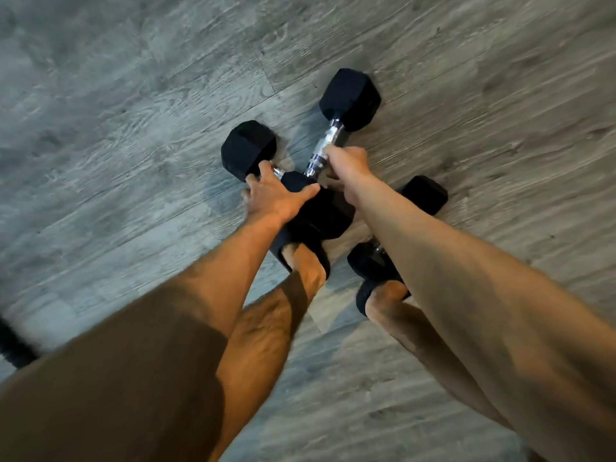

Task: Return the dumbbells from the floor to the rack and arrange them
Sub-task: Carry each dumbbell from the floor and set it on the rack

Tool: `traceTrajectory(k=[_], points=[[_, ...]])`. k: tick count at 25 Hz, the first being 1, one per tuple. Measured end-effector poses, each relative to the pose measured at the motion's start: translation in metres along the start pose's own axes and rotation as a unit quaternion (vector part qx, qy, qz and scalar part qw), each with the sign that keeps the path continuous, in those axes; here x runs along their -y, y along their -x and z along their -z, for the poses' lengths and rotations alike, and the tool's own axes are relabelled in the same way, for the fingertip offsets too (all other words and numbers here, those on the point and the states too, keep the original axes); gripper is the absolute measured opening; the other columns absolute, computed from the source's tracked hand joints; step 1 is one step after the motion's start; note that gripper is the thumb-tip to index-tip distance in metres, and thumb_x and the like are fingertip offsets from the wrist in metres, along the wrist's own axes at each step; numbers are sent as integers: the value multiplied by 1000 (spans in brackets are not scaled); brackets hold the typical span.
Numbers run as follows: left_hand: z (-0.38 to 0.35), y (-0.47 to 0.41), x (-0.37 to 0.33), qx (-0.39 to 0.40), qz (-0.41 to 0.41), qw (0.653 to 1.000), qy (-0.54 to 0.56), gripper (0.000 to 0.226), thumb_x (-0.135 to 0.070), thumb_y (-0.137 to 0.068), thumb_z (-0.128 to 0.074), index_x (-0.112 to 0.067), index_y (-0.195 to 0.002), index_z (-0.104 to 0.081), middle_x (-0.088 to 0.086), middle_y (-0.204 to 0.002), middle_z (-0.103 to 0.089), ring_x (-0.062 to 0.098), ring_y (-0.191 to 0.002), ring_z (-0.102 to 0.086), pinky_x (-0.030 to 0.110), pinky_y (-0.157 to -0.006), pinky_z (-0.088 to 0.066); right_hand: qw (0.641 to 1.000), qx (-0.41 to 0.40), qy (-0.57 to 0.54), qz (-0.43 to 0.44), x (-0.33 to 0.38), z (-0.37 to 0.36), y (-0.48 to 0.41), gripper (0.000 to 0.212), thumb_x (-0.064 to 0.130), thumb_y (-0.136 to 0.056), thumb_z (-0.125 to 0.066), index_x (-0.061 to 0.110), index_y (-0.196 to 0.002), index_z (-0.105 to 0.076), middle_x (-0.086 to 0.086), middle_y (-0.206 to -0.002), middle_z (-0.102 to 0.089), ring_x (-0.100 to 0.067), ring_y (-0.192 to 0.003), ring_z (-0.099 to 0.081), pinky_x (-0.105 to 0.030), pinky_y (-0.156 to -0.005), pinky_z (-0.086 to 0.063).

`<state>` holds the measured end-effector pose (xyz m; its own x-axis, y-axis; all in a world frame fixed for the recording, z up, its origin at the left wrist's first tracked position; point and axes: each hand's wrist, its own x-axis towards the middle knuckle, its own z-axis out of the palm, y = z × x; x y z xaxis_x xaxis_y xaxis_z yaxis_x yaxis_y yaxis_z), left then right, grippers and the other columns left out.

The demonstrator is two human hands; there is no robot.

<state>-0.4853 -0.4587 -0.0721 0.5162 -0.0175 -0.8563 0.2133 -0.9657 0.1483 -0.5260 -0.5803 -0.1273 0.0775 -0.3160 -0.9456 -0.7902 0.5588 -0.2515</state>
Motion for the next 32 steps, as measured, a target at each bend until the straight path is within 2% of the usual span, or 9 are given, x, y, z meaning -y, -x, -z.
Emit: traceTrajectory(k=[1, 3, 7, 10, 15, 20, 24, 27, 32], points=[[-5, -12, 4, 11, -2, 1000, -4, 98, -60, -68, -77, -21, -144, -29, 13, -147, -34, 36, -138, -35, 46, -110, -37, 999, -9, -32, -8, 1, -9, -15, 33, 24, -76, -66, 4, -103, -62, -11, -86, -67, -26, -71, -66, -34, -62, -56], [-15, -33, 14, 50, -2, 999, -4, 106, -62, -63, -80, -21, -145, -28, 12, -147, -37, 34, -134, -42, 44, -108, -41, 993, -5, -115, -31, 7, -24, -36, 20, 20, -84, -67, 8, -95, -55, -12, -80, -64, -27, -68, -65, -37, -66, -56], [-20, -51, 23, 106, 6, 993, 50, 99, -51, -59, -87, -24, -139, -35, 6, -138, -50, 28, -102, -69, 41, -92, -57, 977, 7, -201, -75, 11, -32, -48, 9, 13, -94, -56, 9, -90, -49, -10, -66, -53, -20, -50, -51, -31, -53, -46], [-14, -39, 19, 75, -41, 996, 21, 77, -42, -59, -89, -25, -118, -42, 5, -124, -52, 24, -105, -62, 37, -87, -56, 965, 12, -251, -81, 8, -26, -37, 7, 10, -94, -53, 7, -99, -49, -9, -62, -49, -19, -49, -47, -31, -53, -44], [26, 25, 4, 85, -130, 979, -131, 94, -40, -58, -90, -21, -134, -38, 15, -131, -39, 35, -121, -47, 46, -102, -46, 933, 22, -348, -94, 7, 12, 40, 11, 10, -90, -48, 9, -80, -46, -8, -62, -47, -20, -49, -48, -33, -56, -47], [83, 128, -31, 120, -198, 930, -284, 108, -36, -59, -90, -22, -145, -27, 16, -139, -29, 40, -126, -40, 48, -100, -48, 892, 45, -442, -86, 4, 76, 165, 13, 14, -89, -49, 15, -76, -50, -9, -66, -61, -24, -63, -66, -34, -66, -56], [127, 241, -82, 131, -279, 870, -385, 105, -32, -60, -89, -21, -143, -27, 16, -138, -36, 38, -127, -36, 46, -99, -44, 837, 34, -541, -75, 3, 137, 287, 18, 17, -91, -49, 9, -78, -59, -10, -72, -69, -24, -77, -66, -34, -74, -54], [146, 309, -107, 147, -333, 821, -440, 101, -33, -61, -88, -22, -141, -27, 13, -134, -40, 34, -124, -38, 45, -97, -44, 790, 6, -611, -57, -4, 167, 367, 20, 14, -92, -46, 4, -79, -58, -9, -60, -68, -22, -71, -64, -31, -63, -55], [149, 404, -126, 172, -426, 716, -526, 100, -32, -59, -88, -22, -140, -30, 12, -129, -44, 33, -118, -43, 43, -92, -47, 698, -75, -712, -15, -37, 199, 474, 10, 10, -89, -46, 6, -84, -55, -11, -61, -67, -24, -68, -63, -37, -66, -55]])
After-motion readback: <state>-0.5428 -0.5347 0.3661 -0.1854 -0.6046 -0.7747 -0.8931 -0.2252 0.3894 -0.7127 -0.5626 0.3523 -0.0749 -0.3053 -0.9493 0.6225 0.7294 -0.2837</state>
